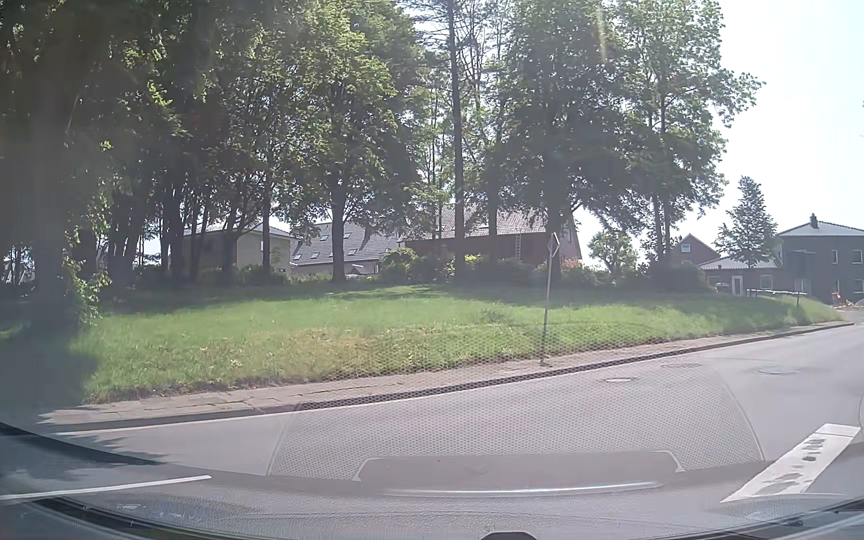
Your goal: Follow the waypoints while adhering to traffic rules and regulations
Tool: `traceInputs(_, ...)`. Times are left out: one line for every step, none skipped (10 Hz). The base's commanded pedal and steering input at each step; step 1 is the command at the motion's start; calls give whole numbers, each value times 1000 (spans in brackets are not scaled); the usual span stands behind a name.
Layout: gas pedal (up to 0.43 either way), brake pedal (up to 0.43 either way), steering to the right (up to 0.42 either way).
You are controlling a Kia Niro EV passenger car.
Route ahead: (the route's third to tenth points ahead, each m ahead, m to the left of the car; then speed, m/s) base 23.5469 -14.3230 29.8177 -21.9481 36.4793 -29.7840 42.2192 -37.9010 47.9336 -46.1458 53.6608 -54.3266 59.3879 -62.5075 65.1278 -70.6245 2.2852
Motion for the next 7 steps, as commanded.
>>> traceInputs(480,0,248)
traceInputs(480,0,272)
traceInputs(480,0,295)
traceInputs(480,0,307)
traceInputs(480,0,318)
traceInputs(480,0,325)
traceInputs(480,0,329)
